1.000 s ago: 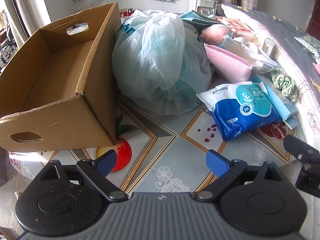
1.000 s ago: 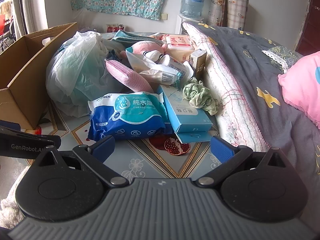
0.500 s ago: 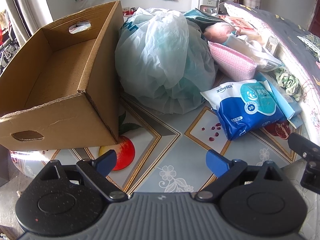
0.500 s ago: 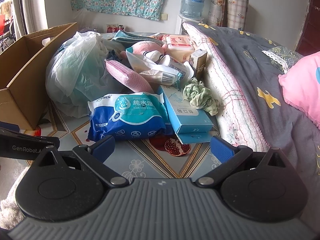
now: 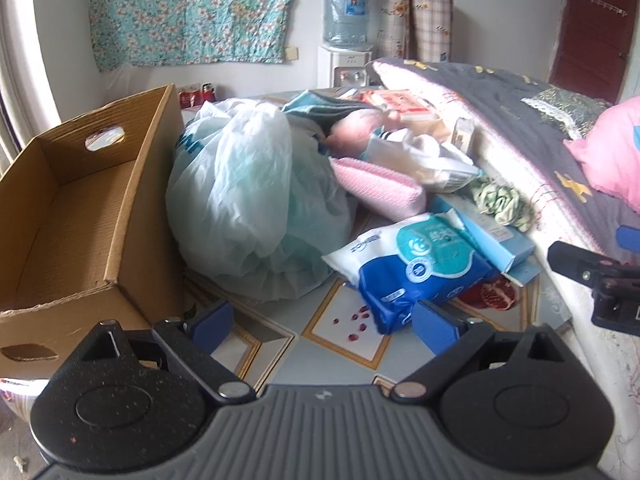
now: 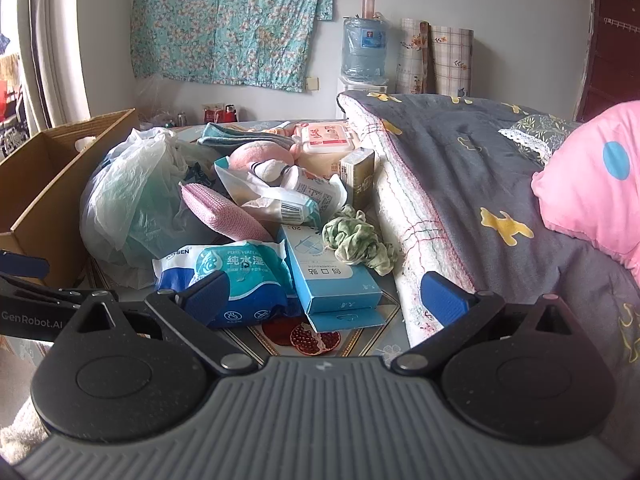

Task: Organize soft objects
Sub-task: 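Move the right gripper down onto the blue-and-white wet-wipes pack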

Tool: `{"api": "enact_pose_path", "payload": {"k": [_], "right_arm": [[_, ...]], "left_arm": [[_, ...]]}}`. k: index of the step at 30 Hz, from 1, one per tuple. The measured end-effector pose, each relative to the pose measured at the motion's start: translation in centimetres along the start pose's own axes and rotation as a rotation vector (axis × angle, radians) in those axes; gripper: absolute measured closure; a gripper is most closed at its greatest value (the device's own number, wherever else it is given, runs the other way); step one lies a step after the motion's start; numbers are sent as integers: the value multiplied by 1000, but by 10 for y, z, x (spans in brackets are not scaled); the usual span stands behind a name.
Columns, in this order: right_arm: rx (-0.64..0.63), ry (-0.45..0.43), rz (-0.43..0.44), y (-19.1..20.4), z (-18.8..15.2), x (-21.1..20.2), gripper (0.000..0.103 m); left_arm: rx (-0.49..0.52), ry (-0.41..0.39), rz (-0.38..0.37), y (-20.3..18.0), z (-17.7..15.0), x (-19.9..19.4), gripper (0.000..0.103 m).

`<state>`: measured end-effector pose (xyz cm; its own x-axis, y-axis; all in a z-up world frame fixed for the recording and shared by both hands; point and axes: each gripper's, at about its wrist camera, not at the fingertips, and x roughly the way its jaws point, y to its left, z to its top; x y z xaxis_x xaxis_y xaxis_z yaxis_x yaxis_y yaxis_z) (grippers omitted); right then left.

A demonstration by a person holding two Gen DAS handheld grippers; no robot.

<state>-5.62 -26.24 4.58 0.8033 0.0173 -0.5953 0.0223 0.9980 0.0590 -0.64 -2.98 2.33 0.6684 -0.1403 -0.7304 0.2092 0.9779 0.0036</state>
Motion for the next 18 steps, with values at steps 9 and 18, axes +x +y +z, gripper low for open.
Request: {"api": "enact_pose_path", "payload": {"k": [9, 18], "right_arm": [[269, 88, 241, -14, -28, 36, 3], [616, 178, 403, -36, -39, 88, 30]], "left_arm": [[26, -20, -131, -1, 24, 26, 40], [98, 38, -144, -10, 35, 67, 75]]}}
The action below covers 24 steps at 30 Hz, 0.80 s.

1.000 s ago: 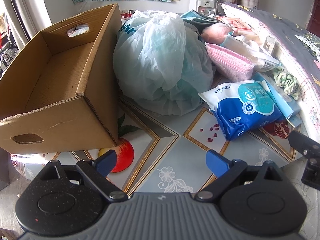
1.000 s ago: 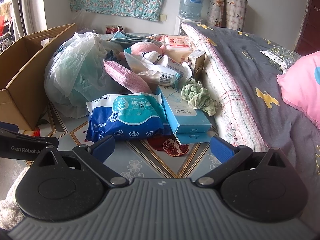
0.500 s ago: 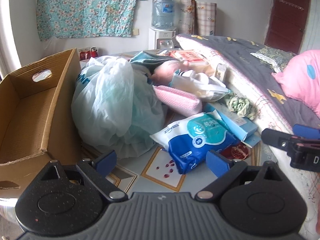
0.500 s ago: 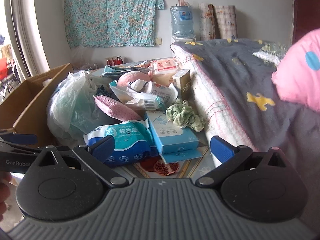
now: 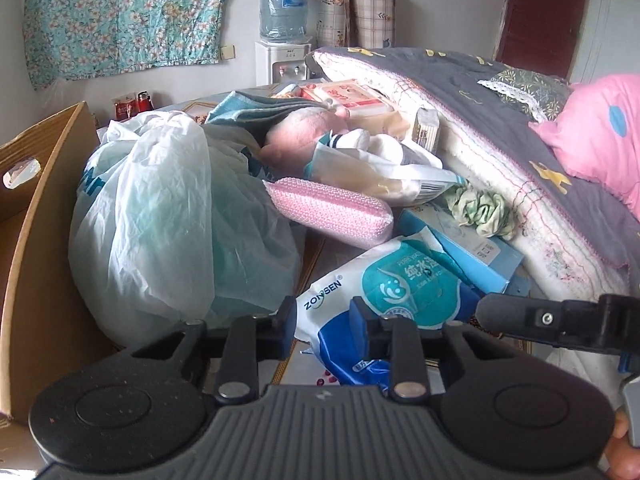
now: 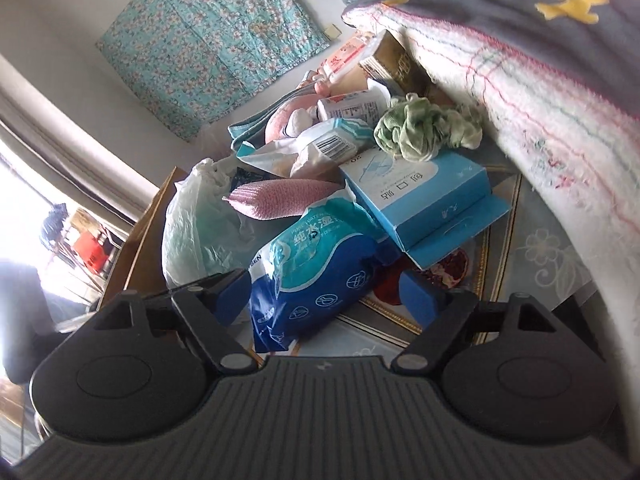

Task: Organize soft objects
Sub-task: 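Move the right gripper down onto the blue-and-white wet-wipes pack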

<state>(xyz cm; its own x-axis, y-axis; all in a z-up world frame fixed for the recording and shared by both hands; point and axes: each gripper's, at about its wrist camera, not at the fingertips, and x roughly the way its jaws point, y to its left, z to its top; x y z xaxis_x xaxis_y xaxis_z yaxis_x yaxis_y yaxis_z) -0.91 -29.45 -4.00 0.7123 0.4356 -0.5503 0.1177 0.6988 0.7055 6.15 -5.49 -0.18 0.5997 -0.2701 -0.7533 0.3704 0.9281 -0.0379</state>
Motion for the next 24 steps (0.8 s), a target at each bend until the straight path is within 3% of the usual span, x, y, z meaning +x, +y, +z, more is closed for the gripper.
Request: {"api": "enact_pose_path", "payload": {"k": [4, 8, 16, 20, 24], "right_arm": [[78, 36, 14, -9, 6, 18, 48], [145, 64, 24, -18, 10, 32, 54], [211, 74, 58, -27, 18, 46, 55], [238, 73, 60, -34, 20, 47, 54], [282, 75, 78, -41, 20, 55, 53]], "left_arm": [[14, -7, 12, -3, 5, 9, 77], [16, 7, 34, -3, 12, 23, 77], [63, 40, 35, -4, 24, 27, 75], [51, 27, 58, -4, 29, 31, 54], [75, 36, 89, -9, 31, 37, 52]]}}
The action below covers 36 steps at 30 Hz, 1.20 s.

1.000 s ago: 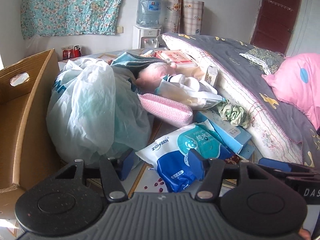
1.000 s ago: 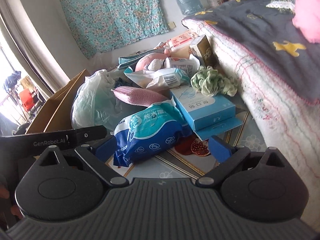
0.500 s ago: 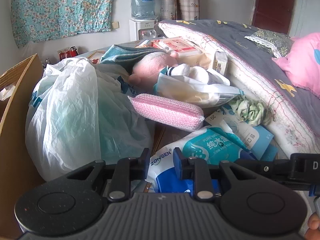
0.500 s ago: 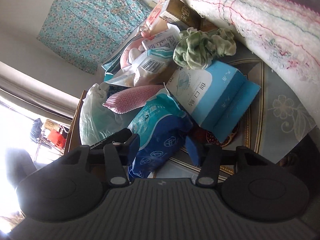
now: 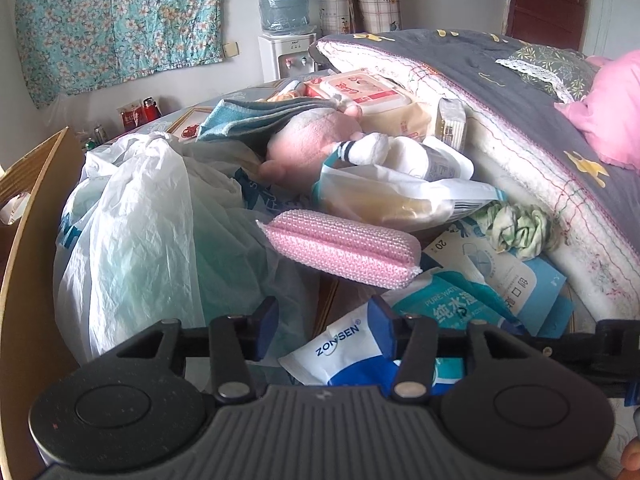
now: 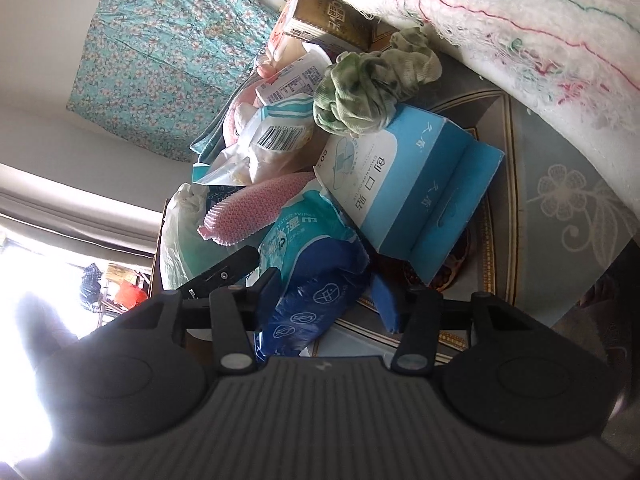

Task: Organize soft objects
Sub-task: 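Move the right gripper down onto the blue-and-white wet-wipes pack, then close the right gripper on the wet-wipes pack and lift it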

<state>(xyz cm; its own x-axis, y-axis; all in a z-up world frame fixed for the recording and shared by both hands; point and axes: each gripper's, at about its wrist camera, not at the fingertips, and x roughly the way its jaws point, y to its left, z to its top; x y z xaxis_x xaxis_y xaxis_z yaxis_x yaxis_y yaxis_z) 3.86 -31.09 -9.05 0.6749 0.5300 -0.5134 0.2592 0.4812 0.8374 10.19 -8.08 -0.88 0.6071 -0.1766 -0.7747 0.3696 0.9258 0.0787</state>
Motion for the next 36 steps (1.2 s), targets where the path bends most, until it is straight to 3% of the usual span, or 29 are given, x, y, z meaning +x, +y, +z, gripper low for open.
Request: {"api": "enact_pose_path", "payload": {"k": [5, 17, 20, 23, 26, 36], "right_arm": [[14, -6, 7, -2, 3, 3, 53], [7, -19, -10, -5, 9, -2, 51], [13, -16, -12, -4, 11, -1, 50], [9, -11, -15, -3, 8, -1, 47], [-1, 6, -11, 0, 7, 5, 45], [-58, 45, -31, 13, -7, -2, 35]], "left_arm": [[58, 27, -25, -9, -3, -6, 53], [76, 116, -237, -11, -26, -27, 47], [101, 77, -227, -11, -28, -33, 43], [121, 29, -161, -15, -28, -33, 30], [137, 25, -125, -20, -25, -24, 28], [67, 129, -253, -13, -40, -30, 31]]}}
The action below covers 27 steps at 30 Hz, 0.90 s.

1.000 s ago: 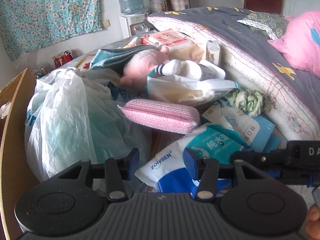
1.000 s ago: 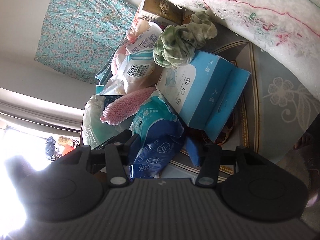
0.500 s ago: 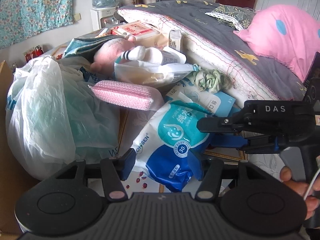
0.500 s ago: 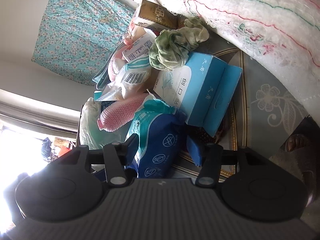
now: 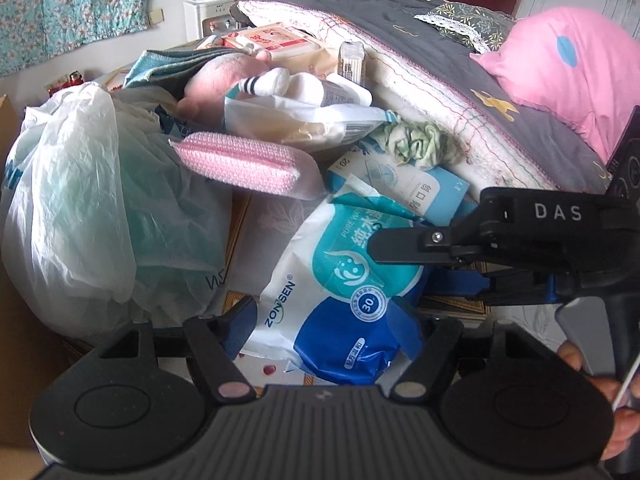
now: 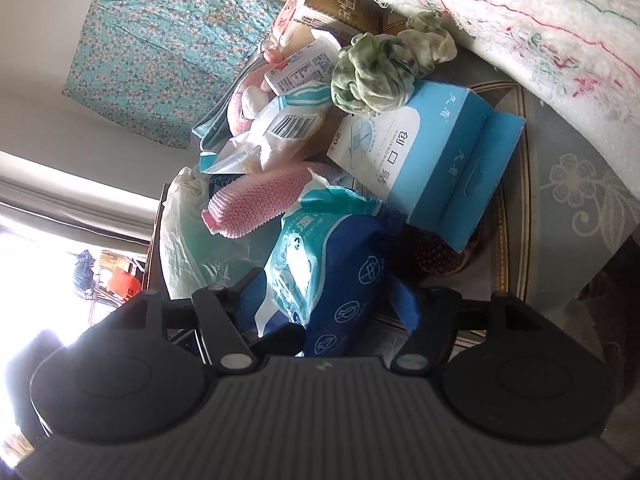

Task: Organize soft objects
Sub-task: 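Close the right gripper on the wet-wipes pack and lift it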

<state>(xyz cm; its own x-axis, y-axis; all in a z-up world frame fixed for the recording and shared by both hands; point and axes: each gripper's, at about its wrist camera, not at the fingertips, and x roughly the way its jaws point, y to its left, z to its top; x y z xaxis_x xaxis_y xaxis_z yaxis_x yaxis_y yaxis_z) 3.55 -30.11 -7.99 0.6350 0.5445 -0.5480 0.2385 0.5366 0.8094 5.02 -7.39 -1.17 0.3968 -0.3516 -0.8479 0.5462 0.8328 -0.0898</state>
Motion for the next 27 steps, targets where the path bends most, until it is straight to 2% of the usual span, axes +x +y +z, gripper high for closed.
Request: {"api": "enact_pose_path", "payload": {"k": [7, 12, 17, 22, 25, 27], "right_arm": [[-104, 10, -18, 19, -10, 1, 33], [-162, 17, -2, 29, -9, 13, 33], [-185, -1, 4, 29, -6, 7, 36], [-179, -26, -22, 23, 0, -13, 37], [-159, 4, -36, 18, 0, -11, 43], [-147, 36, -38, 15, -1, -4, 51]], "left_arm": [[-2, 38, -65, -3, -26, -17, 27], [-10, 12, -6, -2, -35, -19, 27], [40, -49, 51, -7, -33, -30, 28], [33, -50, 48, -4, -27, -28, 25], [-23, -35, 44, 3, -23, -17, 26], [-55, -16, 34, 7, -21, -9, 33]]}}
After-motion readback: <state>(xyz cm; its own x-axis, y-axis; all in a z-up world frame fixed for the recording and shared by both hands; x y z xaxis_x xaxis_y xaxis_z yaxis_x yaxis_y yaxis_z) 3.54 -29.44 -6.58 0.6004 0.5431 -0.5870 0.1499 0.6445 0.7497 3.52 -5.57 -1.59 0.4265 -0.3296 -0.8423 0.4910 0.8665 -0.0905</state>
